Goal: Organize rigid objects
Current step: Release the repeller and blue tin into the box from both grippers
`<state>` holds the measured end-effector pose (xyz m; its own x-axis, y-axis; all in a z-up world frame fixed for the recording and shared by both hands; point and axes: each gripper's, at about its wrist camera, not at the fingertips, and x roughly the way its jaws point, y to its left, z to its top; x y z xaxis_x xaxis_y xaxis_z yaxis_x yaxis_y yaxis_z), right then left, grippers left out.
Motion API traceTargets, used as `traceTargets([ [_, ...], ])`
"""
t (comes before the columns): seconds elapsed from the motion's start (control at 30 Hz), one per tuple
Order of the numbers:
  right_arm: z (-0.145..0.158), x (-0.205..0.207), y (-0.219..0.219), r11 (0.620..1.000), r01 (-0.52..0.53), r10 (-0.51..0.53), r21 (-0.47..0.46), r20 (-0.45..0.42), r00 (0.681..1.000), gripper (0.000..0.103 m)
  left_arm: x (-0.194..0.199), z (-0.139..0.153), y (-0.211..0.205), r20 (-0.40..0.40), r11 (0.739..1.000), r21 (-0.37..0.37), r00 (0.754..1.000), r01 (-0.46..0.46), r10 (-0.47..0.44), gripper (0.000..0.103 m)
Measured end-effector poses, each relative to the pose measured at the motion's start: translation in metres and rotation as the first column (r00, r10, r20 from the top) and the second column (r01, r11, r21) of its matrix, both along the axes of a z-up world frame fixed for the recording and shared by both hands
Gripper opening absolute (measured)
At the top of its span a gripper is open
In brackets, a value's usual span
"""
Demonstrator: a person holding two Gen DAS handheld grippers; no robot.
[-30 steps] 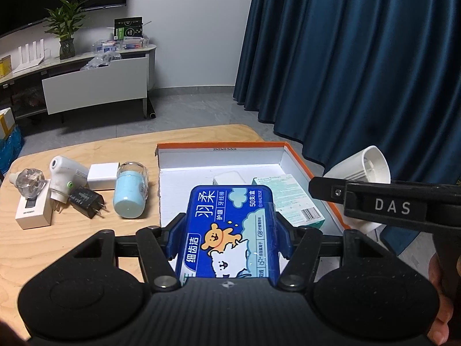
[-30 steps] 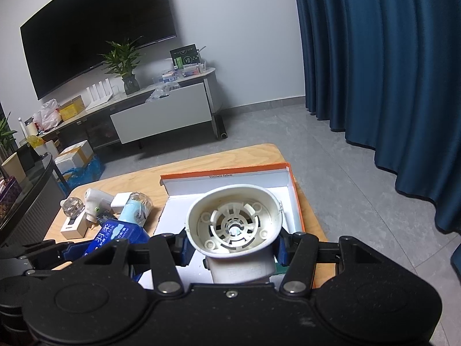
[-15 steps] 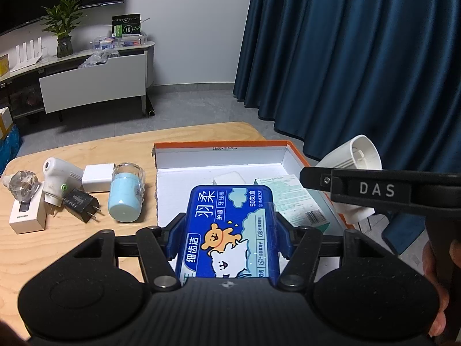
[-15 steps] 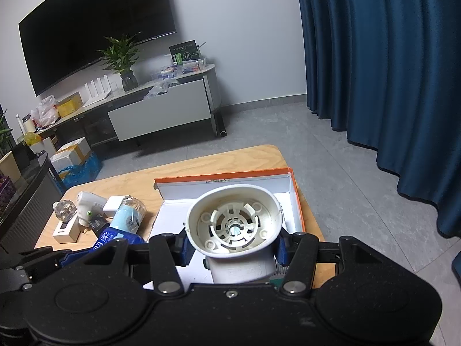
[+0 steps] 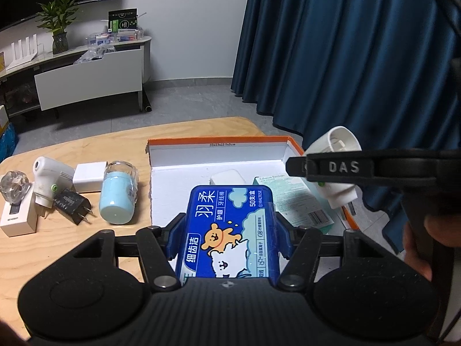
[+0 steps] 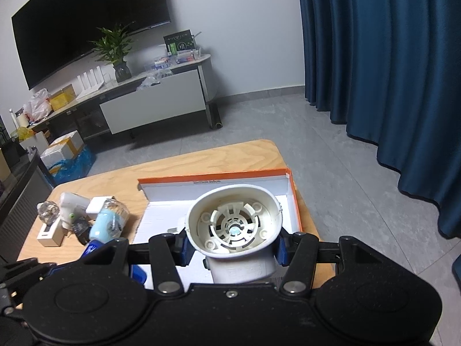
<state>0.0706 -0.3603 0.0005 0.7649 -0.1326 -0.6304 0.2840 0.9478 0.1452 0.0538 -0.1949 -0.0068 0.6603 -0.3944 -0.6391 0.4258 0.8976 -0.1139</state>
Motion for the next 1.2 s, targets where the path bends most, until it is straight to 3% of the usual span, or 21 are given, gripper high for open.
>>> traceTargets([
  [0.17,-0.004,0.018,-0.013,1.000,0.002,-0.002,-0.005,-0.007,1.000,0.066,0.002,-0.002,-0.004,-0.006,1.000,0.006,1.000,0.005,-0.005,0.063],
  [0.27,-0.001,0.019,-0.018,1.000,0.010,-0.009,-0.023,0.053,0.999,0.077,0.002,-0.003,-0.006,-0.009,1.000,0.011,1.000,0.008,-0.007,0.063],
  [0.63,0.024,-0.025,-0.023,0.998,0.053,-0.046,-0.044,0.142,0.989,0.077,0.009,-0.012,-0.021,-0.029,0.999,0.015,0.999,0.046,-0.045,0.064],
  [0.67,0.025,-0.030,-0.022,0.997,0.057,-0.050,-0.044,0.144,0.988,0.077,0.011,-0.013,-0.021,-0.037,0.999,0.005,0.998,0.053,-0.053,0.065],
  [0.77,0.029,-0.037,-0.020,0.998,0.057,-0.051,-0.038,0.141,0.989,0.077,0.010,-0.012,-0.023,-0.035,0.999,-0.003,0.998,0.050,-0.050,0.081],
  [0.93,0.033,-0.046,-0.011,0.999,0.037,-0.032,-0.036,0.142,0.989,0.078,0.001,-0.002,-0.017,-0.011,1.000,-0.002,0.999,0.031,-0.031,0.084],
  [1.2,0.031,-0.051,0.019,0.999,-0.029,0.031,-0.019,0.124,0.992,0.080,-0.007,0.012,0.018,0.011,0.995,0.040,0.996,-0.093,0.092,0.095],
])
